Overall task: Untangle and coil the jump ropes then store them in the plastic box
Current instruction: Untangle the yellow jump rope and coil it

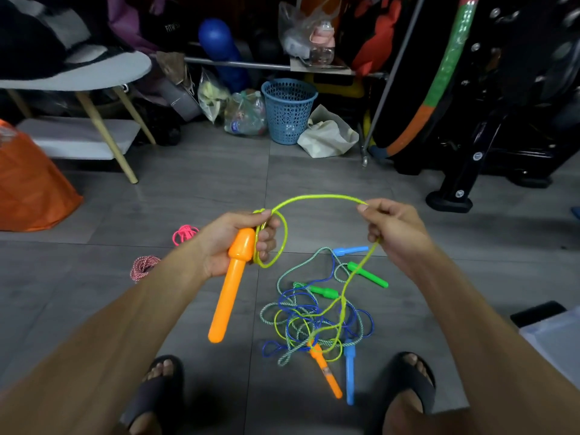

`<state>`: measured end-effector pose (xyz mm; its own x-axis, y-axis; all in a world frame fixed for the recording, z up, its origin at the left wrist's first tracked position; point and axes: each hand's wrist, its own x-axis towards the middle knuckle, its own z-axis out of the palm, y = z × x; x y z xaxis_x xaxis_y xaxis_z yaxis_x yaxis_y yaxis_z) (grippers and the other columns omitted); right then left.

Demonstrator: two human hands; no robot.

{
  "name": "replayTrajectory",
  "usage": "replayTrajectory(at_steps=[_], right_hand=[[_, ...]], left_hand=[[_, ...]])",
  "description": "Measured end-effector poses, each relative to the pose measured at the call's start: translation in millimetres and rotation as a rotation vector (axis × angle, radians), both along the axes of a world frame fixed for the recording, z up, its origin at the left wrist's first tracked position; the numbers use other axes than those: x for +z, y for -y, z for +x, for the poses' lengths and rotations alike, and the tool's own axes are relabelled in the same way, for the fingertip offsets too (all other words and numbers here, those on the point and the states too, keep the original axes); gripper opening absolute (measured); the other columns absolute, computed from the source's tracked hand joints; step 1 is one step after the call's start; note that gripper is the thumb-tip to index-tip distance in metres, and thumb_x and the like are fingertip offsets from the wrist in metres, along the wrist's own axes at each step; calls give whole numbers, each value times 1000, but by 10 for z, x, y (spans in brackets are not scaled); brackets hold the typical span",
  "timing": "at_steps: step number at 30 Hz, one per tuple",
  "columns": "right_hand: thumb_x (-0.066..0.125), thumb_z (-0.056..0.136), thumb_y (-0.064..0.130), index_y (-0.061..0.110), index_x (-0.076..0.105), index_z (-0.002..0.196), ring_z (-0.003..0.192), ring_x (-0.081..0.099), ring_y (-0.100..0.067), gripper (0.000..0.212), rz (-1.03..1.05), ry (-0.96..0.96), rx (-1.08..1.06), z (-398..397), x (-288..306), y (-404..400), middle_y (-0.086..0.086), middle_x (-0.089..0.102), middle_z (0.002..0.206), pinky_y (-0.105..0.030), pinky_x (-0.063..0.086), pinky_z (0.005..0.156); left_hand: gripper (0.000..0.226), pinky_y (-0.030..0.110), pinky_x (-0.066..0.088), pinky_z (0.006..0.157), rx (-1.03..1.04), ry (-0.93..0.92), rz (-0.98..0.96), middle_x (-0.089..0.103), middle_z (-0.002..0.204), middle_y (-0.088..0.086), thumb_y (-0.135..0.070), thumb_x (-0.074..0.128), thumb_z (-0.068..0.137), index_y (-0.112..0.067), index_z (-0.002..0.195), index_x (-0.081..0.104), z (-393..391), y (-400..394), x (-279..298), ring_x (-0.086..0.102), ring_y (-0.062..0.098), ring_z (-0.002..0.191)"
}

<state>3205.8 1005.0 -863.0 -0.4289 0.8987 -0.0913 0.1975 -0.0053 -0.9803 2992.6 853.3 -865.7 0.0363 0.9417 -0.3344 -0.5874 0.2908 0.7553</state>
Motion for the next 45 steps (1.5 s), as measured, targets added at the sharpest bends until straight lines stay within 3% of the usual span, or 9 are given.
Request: replayTrajectory(at_steps=[6, 11, 17, 24, 30, 35, 37, 42, 45], right_hand=[[51, 91, 0, -6, 62, 104, 50, 32, -11, 18, -236, -311, 4, -79, 14, 11, 3, 50, 56, -22, 27, 46], [61, 84, 2, 14, 58, 86, 37, 45, -11, 13, -5, 77, -138, -90, -152, -30, -6, 61, 65, -20, 32, 38], [61, 85, 4, 19, 59, 64, 45, 50, -15, 26, 197, 427, 431, -210, -343, 205, -5, 59, 56, -27, 44, 51], [64, 83, 14, 22, 66, 85, 71, 68, -21, 9, 78, 402, 807, -276, -298, 445, -15, 70, 74, -40, 54, 78], [55, 84, -4, 17, 70, 102, 62, 58, -17, 32, 103, 366, 702, -145, -155, 398, -4, 62, 62, -33, 50, 67], [62, 87, 2, 26, 71, 86, 60, 45, -15, 25, 88, 158, 491, -127, 14, 368, 3, 58, 59, -21, 37, 54], [63, 86, 2, 23, 69, 83, 62, 47, -17, 23, 111, 94, 436, -137, 61, 362, -3, 59, 61, -18, 39, 54], [75, 78, 10, 19, 64, 84, 60, 47, -17, 16, 260, 72, 290, -158, 20, 280, -6, 58, 68, -36, 41, 57], [84, 67, 24, 19, 59, 81, 55, 47, -12, 30, 322, 197, 229, -159, -61, 213, -1, 54, 62, -34, 42, 52]], left_hand=[[35, 20, 47, 49, -87, 115, 150, 50, 61, -3, -25, 86, 60, -8, 87, 72, 18, -8, -84, 49, 8, 51], [41, 20, 47, 51, -202, 121, 241, 51, 61, -3, -20, 84, 61, -7, 99, 73, 185, -32, -84, 50, 8, 53], [66, 25, 56, 68, 6, 201, 305, 72, 100, 1, -13, 79, 64, -10, 127, 58, 305, -112, 45, 68, 15, 78], [21, 38, 48, 97, 521, 130, 229, 68, 116, 6, 1, 46, 88, -15, 102, 47, 97, -267, 81, 64, 28, 109], [25, 25, 46, 58, 692, -274, 112, 70, 91, 11, 10, 46, 87, -14, 81, 38, -81, -268, -4, 73, 23, 76], [8, 37, 52, 73, 290, -830, -16, 68, 74, 7, -4, 50, 93, -3, 86, 47, 217, -320, -137, 70, 17, 63], [25, 33, 51, 68, 74, -953, -17, 69, 72, 5, -17, 45, 99, -2, 82, 55, 319, -285, -174, 69, 23, 66], [51, 35, 49, 74, -191, -687, 19, 51, 46, -1, -41, 55, 89, 8, 99, 60, 389, -219, -133, 47, 10, 40], [24, 28, 49, 68, -290, -571, 15, 40, 45, -2, -23, 61, 88, -2, 100, 67, 319, -161, -29, 40, 7, 37]])
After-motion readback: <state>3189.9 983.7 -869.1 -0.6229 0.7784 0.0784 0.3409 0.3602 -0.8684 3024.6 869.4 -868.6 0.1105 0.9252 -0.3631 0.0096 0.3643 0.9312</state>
